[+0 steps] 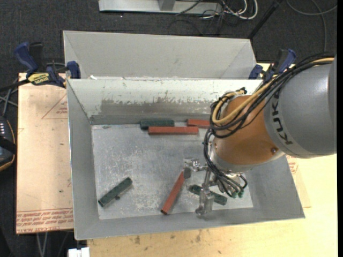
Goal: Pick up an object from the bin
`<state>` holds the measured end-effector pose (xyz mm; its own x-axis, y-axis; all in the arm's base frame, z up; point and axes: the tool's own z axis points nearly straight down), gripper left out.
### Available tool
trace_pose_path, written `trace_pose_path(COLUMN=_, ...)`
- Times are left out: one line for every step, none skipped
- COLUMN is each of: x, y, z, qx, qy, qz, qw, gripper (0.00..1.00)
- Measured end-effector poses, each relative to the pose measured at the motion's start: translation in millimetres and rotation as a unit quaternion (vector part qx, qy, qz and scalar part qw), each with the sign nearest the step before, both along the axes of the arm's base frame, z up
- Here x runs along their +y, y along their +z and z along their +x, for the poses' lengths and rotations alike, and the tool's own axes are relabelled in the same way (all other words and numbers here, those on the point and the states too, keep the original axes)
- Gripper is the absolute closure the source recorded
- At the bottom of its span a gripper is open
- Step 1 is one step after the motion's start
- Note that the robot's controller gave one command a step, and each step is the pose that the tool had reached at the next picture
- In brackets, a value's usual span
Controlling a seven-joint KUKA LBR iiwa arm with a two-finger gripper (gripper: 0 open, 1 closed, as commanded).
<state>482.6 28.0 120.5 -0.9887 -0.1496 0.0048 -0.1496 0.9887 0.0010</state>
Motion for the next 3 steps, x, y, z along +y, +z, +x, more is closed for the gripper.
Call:
trace_pose_path(x=7.2, y=16.7, z=1.3, qx=-0.0041, qy=-0.041, qz=0.001, qw=0.9991, gripper=0.00)
trace_pose_path(x=27.5, y=-25.4, z=25.4, qx=-0.0037, qy=0.069, qz=0.000, qw=0.9976, gripper=0.00)
trace_pose_path(x=50.5, y=-49.6, z=26.4, qx=-0.0027, qy=0.070, qz=0.000, qw=0.9975, gripper=1.00)
